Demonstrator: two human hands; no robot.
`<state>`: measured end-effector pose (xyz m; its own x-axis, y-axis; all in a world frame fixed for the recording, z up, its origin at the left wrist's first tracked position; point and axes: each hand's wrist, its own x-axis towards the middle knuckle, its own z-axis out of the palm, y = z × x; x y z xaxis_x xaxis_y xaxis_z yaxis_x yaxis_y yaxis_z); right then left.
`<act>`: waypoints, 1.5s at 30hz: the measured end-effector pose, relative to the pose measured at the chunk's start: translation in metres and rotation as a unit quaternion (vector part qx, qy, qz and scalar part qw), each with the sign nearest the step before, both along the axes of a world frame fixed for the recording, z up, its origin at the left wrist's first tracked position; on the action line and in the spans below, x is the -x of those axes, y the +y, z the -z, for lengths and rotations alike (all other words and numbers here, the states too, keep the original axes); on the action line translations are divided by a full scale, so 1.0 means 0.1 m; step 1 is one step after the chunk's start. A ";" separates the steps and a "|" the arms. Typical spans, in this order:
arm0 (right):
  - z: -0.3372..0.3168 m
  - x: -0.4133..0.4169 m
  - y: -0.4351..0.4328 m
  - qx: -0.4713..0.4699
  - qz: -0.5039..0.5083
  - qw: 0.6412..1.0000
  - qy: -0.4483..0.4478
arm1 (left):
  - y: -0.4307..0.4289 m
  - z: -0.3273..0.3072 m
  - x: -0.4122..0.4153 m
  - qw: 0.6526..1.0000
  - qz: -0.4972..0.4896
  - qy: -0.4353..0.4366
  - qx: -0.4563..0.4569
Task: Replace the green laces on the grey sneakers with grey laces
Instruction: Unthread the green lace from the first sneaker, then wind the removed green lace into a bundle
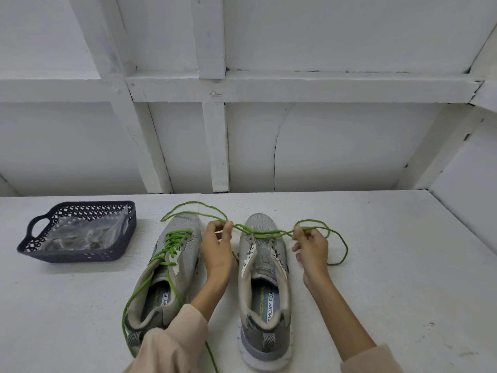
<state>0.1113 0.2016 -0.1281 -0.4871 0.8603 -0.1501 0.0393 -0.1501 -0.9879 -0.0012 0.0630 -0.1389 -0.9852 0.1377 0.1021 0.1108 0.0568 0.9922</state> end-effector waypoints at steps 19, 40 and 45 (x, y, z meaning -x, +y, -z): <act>-0.28 -0.10 0.02 0.075 -0.078 0.993 -0.041 | -0.01 -0.38 -0.07 0.987 0.004 -0.101 -0.126; -1.27 -0.07 -0.17 -0.349 -0.304 0.883 0.072 | -0.36 -1.06 -0.18 0.893 0.445 0.029 0.057; -1.27 0.11 -0.19 -0.280 -0.168 0.937 0.123 | -0.41 -1.26 -0.35 0.810 0.572 -0.075 -0.104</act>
<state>0.1006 0.1831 -0.0006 -0.7053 0.5634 0.4304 -0.2468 0.3739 -0.8940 0.0334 0.0223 -0.0124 -0.2278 0.9648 0.1311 -0.1509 -0.1680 0.9742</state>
